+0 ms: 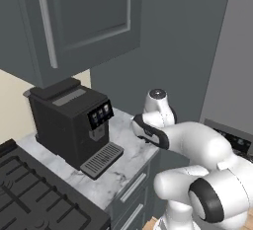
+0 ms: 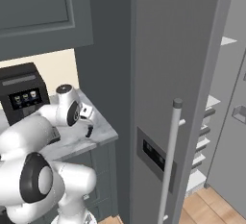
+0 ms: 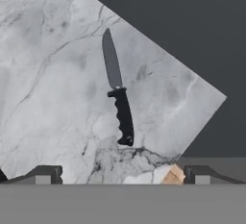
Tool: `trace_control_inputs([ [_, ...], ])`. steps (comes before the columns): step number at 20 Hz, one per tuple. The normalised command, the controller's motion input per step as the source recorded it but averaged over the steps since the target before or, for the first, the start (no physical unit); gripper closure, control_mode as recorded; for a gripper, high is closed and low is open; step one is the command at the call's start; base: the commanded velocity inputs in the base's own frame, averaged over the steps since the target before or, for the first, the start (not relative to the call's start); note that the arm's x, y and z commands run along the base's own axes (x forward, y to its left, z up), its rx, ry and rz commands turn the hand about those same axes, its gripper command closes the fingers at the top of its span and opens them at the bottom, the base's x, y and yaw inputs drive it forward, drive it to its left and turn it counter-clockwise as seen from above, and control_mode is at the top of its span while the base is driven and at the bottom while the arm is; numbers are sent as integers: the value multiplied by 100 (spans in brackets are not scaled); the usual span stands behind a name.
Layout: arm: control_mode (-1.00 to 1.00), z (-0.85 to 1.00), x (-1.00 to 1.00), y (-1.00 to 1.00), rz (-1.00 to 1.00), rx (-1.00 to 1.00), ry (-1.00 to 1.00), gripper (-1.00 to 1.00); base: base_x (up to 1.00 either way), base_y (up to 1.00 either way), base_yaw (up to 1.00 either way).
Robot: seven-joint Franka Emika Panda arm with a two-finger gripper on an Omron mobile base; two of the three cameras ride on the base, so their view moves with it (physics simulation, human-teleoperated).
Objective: Retrieve the butter from the fridge and place it on a plate on the dining table. Then retrieve the butter knife by the fridge and place it near the plate.
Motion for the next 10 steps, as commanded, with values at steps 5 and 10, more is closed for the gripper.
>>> trace_control_inputs([
  [5, -100, -18, 7, 10, 0, 2, 1, -100, 0, 0, 0],
  [10, -100, -10, 9, 20, -2, 0, 0, -100, 0, 0, 0],
])
